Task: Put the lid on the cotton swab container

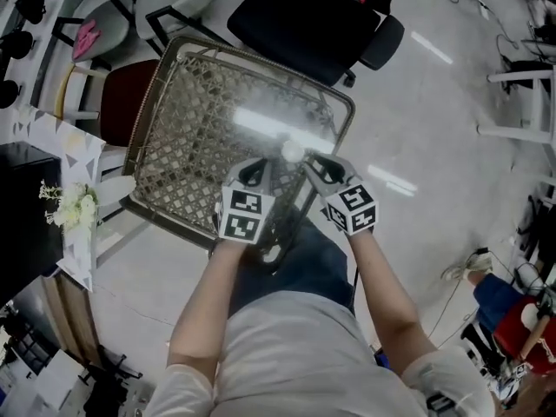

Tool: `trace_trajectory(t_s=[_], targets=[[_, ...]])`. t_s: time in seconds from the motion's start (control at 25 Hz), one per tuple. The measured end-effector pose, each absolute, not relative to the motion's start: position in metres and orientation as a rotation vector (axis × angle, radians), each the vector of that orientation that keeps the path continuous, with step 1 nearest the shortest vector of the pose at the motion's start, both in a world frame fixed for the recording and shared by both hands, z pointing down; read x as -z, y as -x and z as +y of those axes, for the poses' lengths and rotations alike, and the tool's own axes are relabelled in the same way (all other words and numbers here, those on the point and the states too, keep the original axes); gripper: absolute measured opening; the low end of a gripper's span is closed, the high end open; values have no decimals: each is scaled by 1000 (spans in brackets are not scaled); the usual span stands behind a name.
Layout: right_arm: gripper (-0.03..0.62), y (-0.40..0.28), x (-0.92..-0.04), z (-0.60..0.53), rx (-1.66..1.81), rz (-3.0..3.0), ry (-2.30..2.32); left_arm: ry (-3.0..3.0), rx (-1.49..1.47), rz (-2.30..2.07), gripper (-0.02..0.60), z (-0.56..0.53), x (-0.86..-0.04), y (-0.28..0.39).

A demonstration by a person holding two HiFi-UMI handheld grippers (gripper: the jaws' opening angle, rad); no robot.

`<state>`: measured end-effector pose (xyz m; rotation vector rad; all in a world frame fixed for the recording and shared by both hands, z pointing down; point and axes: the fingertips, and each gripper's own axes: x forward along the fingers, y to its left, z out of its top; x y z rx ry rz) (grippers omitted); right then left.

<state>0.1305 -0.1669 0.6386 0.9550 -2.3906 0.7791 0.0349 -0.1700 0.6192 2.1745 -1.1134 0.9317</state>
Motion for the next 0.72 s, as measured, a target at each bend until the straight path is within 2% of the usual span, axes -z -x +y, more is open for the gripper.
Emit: trace_trajectory(t_s=[0.72], targets=[[107, -32, -514, -147, -609, -2497, -983, -2183, -612, -1332, 9, -123, -529, 104]])
